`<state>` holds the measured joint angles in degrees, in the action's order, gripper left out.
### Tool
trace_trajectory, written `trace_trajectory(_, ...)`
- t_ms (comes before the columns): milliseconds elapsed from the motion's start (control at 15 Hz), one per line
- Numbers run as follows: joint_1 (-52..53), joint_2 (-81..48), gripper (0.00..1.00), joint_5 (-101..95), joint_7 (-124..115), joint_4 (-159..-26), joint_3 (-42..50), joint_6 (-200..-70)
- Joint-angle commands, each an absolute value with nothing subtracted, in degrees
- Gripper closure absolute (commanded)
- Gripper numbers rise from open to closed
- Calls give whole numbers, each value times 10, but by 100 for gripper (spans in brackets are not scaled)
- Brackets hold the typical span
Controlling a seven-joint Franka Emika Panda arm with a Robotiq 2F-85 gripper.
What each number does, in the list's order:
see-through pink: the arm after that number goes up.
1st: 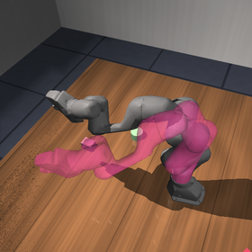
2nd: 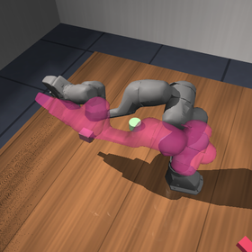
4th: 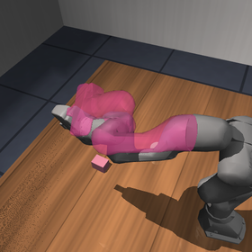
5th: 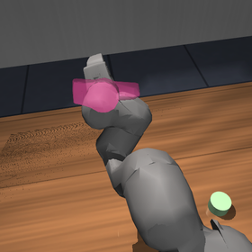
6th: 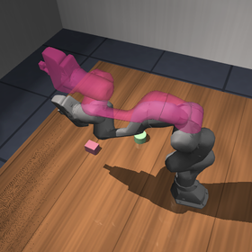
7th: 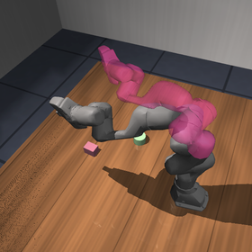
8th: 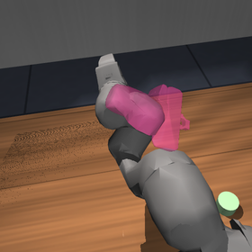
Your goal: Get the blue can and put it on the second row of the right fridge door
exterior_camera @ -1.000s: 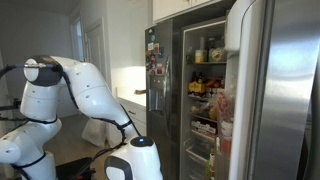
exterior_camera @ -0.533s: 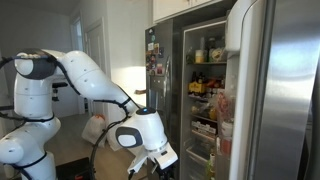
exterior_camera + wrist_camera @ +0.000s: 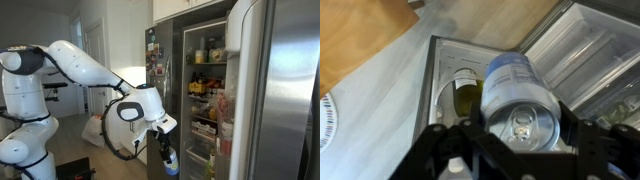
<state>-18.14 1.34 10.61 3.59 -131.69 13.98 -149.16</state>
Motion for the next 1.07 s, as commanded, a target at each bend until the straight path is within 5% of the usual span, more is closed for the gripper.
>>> trace_trajectory(0, -159, 60, 53, 88, 58, -1287, 140, -1415)
trace_trajectory(1000, -132, 19, 53, -39, 49, -1078, 134, -1349)
